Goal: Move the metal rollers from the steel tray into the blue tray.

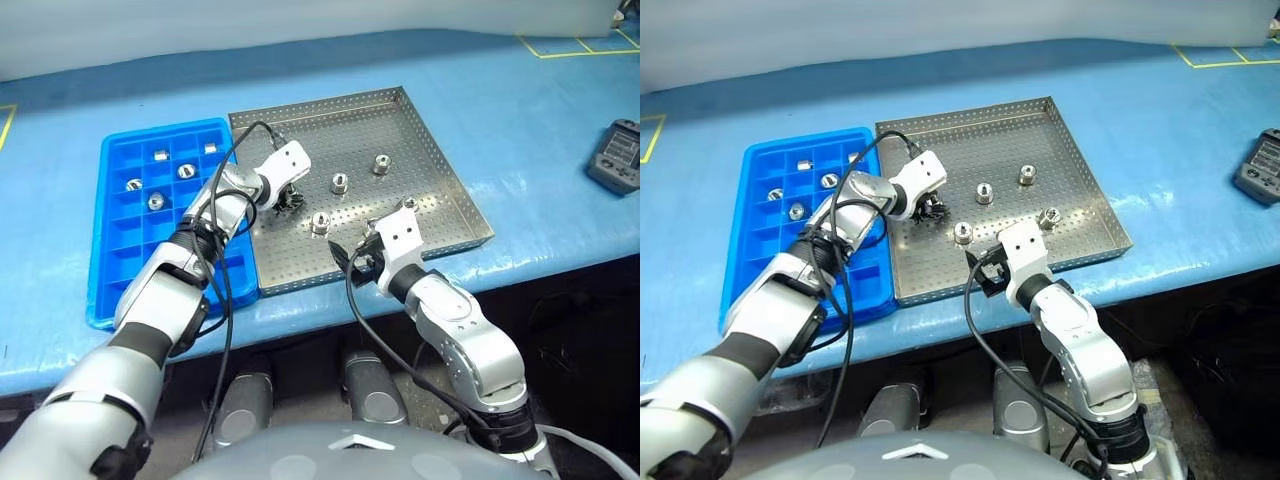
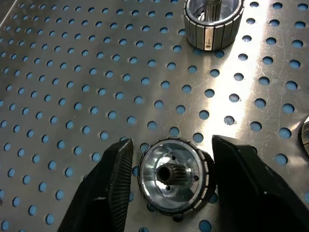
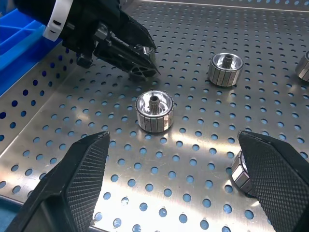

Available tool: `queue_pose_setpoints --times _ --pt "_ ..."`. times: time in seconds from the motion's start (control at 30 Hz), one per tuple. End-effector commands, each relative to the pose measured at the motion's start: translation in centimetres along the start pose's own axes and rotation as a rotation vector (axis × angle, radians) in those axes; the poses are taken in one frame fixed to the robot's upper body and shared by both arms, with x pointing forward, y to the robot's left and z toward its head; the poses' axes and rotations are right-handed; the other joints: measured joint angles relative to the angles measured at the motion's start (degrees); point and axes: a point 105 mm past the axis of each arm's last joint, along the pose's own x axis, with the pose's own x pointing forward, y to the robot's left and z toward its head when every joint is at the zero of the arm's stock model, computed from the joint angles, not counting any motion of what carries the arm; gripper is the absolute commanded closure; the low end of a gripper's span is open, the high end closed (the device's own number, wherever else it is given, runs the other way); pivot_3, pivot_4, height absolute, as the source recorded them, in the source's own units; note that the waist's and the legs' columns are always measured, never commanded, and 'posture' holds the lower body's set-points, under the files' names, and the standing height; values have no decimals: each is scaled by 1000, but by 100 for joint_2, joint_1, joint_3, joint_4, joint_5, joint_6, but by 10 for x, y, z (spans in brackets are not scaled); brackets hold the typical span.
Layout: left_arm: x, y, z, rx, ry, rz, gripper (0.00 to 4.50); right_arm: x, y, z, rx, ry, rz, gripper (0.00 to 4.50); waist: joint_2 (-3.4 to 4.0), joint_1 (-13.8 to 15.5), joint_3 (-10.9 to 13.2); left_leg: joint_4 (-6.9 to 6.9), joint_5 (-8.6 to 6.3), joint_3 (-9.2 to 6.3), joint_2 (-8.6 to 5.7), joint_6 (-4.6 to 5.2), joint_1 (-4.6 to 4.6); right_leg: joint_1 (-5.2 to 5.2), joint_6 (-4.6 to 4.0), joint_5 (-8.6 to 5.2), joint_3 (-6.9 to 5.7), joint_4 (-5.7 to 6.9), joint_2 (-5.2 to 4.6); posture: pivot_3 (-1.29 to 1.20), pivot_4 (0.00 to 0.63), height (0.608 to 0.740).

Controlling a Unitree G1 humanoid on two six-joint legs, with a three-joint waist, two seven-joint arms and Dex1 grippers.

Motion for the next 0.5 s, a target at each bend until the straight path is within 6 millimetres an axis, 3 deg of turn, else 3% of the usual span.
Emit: queue_pose_setpoints --times 0.03,0.13,0.2,0.37,0.5 --pt "-30 25 41 -71 -215 106 2626 0 1 17 -13 -69 7 0 0 4 0 -1 0 0 0 0 -1 -2 0 0 1 1 0 -157 150 740" --pt "-72 59 59 -213 -428 323 2626 5 5 20 -10 -77 29 0 0 15 2 -1 0 2 2 0 -5 -10 -1 0 6 5 -1 -136 150 740" --pt "-104 75 51 -278 -505 484 2626 8 10 23 -11 -83 57 0 2 20 1 -1 0 4 2 0 -1 -10 -1 0 8 10 -1 -79 150 740" --pt "-165 84 -3 -371 -482 845 2626 17 19 33 30 -119 110 0 6 149 -1 -10 0 15 1 -1 18 -4 -4 0 22 14 -1 2 150 740" --pt "-190 70 -46 -494 -449 996 2626 22 34 41 -11 -154 191 0 0 402 1 1 1 10 0 -2 15 -4 -5 1 21 21 1 53 150 740"
